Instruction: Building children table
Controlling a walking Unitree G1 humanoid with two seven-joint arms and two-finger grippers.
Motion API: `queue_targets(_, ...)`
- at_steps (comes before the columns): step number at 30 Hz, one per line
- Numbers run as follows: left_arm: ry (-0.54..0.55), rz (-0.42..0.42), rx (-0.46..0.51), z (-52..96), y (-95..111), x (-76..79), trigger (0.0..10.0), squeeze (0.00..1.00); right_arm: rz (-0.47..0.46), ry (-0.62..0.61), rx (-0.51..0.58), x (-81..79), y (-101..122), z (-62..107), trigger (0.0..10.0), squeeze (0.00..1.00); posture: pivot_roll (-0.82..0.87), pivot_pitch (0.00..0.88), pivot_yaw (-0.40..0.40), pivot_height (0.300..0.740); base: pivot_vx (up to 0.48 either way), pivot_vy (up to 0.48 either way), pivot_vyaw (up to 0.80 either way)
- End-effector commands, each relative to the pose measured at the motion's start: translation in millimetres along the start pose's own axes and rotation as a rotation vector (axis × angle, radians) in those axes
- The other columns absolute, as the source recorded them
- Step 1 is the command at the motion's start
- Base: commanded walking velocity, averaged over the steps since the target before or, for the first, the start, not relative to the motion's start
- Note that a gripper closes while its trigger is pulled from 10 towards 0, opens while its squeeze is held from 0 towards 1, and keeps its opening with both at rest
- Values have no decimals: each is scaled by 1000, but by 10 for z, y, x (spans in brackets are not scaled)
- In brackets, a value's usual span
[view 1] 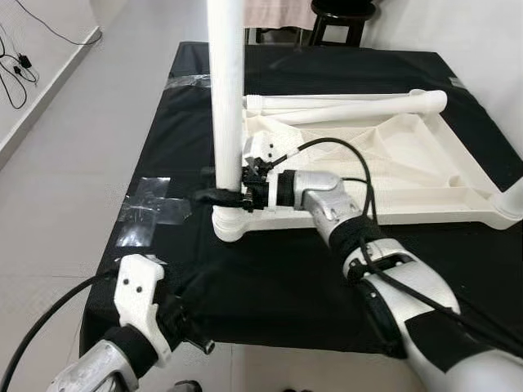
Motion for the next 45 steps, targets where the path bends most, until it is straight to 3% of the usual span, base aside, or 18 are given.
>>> queue_targets(1, 32, -2, 6, 8, -52, -40, 10000, 0, -7, 3, -22, 14, -39, 61, 0, 0, 152, 212, -58, 740, 0, 0, 0)
queue_targets(5, 65, -25, 42, 14, -56, -59, 10000, 0, 8, -15, -38, -4, -134, 167, 0, 0, 124, 205, -76, 740, 0, 0, 0)
queue_targets(9, 79, -38, 46, 16, -80, -60, 10000, 0, -27, -176, -145, 41, -369, 233, 0, 0, 114, 203, -96, 740, 0, 0, 0)
queue_targets(10, 81, -41, 48, 19, -91, -60, 10000, 0, -122, -572, -199, 155, -557, 274, 0, 0, 109, 196, -103, 740, 0, 0, 0)
queue_targets(11, 81, -44, 50, 13, -94, -61, 10000, 0, -254, -711, -223, -109, -686, 272, 0, 0, 108, 199, -101, 740, 0, 0, 0)
queue_targets(13, 81, -44, 50, 13, -94, -61, 10000, 0, -254, -711, -223, -109, -686, 272, 0, 0, 108, 199, -101, 740, 0, 0, 0)
queue_targets(14, 80, -46, 54, 7, -91, -64, 10000, 0, -351, -793, -230, -314, -709, 325, 0, 0, 110, 204, -94, 740, 0, 0, 0)
queue_targets(15, 80, -46, 54, 7, -91, -64, 10000, 0, -351, -793, -230, -314, -709, 325, 0, 0, 110, 204, -94, 740, 0, 0, 0)
queue_targets(16, 78, -47, 58, -10, -85, -87, 10000, 0, -367, -830, -221, -491, -641, 304, 0, 0, 69, 197, -62, 740, 0, 0, 0)
queue_targets(22, 61, -91, 58, -174, -102, -185, 10000, 0, -252, -826, -182, -301, -584, 72, 0, 0, 85, 140, -60, 740, 0, 0, 0)
queue_targets(23, 70, -102, 63, -203, -104, -212, 10000, 0, -256, -788, -160, -244, -571, 17, 10000, 0, 86, 124, -69, 740, 0, 0, 0)
queue_targets(25, 80, -111, 68, -219, -100, -232, 10000, 0, -264, -732, -118, -208, -520, -44, 10000, 0, 86, 124, -69, 740, 0, 0, 0)
queue_targets(26, 96, -123, 80, -241, -94, -259, 10000, 0, -277, -597, -55, -217, -406, -135, 10000, 1000, 91, 110, -81, 740, 0, 0, 0)
queue_targets(31, 131, -148, 110, -311, -74, -318, 10000, 0, -243, -295, 113, -232, -18, -101, 10000, 1000, 98, 88, -91, 740, 0, 0, 0)
queue_targets(32, 134, -152, 111, -344, -80, -332, 10000, 0, -227, -210, 135, -173, 63, -4, 10000, 859, 102, 77, -97, 740, 0, 0, 0)
queue_targets(33, 134, -152, 111, -344, -80, -332, 10000, 0, -227, -210, 135, -173, 63, -4, 10000, 859, 102, 77, -97, 740, 0, 0, 0)
queue_targets(34, 132, -151, 109, -360, -85, -337, 10000, 0, -201, -179, 117, -153, 60, 14, 10000, 0, 107, 74, -101, 740, 0, 0, 0)
queue_targets(45, 123, -150, 110, -449, -132, -334, 10000, 0, -137, 68, 80, -119, 127, -84, 10000, 0, 130, 55, -127, 740, 0, 0, 0)
Point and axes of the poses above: a point about 5 cm out from each wrist's last joint towards the gripper, its own z axis pointing back from the gripper into the wrist, its own y axis along the axis of the wrist's last joint, x = y × z, the point moved 4 cm from there along -z, pointing out of the wrist towards the gripper, and after that the axes turned 10 degrees about z, right-handed, at the moved point
